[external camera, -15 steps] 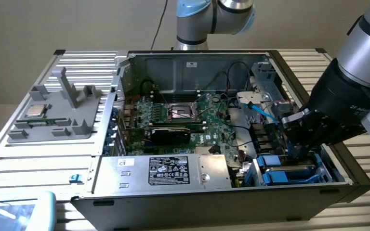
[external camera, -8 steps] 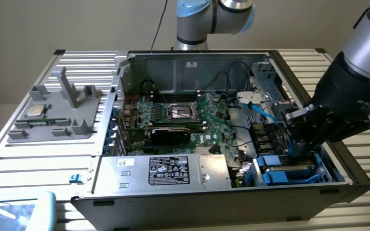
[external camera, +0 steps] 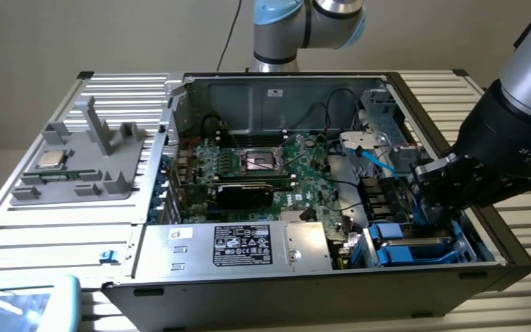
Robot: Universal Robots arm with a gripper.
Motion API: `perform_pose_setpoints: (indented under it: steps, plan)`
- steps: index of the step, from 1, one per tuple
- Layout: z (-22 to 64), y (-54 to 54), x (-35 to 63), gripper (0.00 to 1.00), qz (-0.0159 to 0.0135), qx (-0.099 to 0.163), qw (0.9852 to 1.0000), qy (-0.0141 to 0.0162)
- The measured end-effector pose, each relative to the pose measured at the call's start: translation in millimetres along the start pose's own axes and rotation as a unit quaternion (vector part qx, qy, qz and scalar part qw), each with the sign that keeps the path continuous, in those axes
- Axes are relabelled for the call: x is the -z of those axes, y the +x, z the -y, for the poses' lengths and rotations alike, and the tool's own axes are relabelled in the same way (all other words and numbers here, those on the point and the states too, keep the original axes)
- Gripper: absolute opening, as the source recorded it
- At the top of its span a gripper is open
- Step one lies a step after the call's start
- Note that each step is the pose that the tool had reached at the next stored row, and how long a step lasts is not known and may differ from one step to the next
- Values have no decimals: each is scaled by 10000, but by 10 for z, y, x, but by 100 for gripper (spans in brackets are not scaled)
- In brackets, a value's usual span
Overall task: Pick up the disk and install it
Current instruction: 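Insert the second disk wire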
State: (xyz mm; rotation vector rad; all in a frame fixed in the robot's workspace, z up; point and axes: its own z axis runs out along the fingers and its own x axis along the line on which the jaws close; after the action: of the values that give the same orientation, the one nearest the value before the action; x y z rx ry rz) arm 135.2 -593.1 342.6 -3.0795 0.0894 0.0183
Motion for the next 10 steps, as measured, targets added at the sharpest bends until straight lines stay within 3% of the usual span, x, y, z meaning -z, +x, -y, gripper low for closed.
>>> perform_pose_setpoints:
  steps: [6,10]
  plan:
    - [-1,0,-30,11,4,0,10000,42]
    - [10,-10,153,11,4,0,10000,35]
